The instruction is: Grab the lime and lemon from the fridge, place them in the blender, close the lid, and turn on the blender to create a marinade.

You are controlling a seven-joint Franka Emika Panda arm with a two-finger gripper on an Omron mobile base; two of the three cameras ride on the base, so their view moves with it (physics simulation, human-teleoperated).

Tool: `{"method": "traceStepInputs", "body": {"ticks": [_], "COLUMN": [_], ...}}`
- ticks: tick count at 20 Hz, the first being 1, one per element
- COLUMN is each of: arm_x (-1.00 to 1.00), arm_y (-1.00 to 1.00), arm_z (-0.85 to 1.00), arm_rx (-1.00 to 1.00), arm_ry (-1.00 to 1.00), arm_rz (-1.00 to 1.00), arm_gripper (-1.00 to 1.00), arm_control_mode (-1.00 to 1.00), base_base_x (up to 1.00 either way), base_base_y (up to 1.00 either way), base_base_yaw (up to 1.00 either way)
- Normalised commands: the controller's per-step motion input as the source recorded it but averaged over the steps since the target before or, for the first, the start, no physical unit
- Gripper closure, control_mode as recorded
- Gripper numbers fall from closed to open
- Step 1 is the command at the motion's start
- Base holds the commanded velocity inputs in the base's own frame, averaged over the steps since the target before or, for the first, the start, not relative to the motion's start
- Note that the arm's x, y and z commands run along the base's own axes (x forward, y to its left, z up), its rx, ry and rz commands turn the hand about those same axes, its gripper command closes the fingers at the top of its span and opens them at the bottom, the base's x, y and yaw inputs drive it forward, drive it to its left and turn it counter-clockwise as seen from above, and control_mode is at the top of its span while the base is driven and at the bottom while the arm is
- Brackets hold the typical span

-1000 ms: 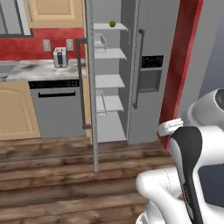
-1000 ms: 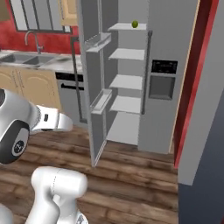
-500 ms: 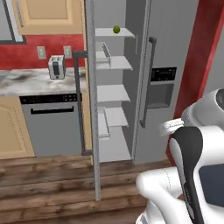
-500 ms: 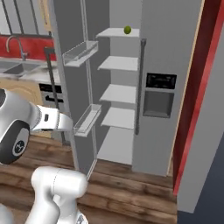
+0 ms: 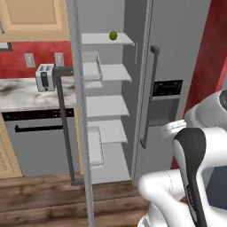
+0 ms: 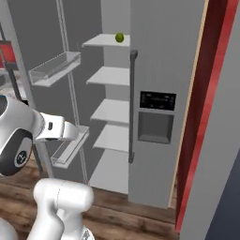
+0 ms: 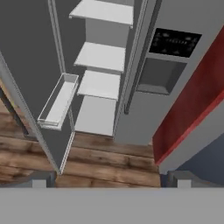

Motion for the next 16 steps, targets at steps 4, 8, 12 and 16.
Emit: {"method": "traceStepInputs", "body": {"ticks": [4,8,12,16], "arm_x": [0.00,0.00,0.00,0.00], "arm_y": [0.00,0.00,0.00,0.00], "arm_z": [0.00,0.00,0.00,0.00], "arm_rx": [0.00,0.00,0.00,0.00], "arm_ry": [0.00,0.00,0.00,0.00], "arm_rz": [0.00,0.00,0.00,0.00], "arm_gripper": [-1.00,-1.00,-1.00,-1.00], "arm_control_mode": [1.00,1.00,1.00,1.00], "base_base_x": [0.78,0.79,0.80,0.69], "base_base_y": [-0.19,-0.04,-0.14,-0.12], "base_base_yaw": [0.00,0.00,0.05,0.06]}}
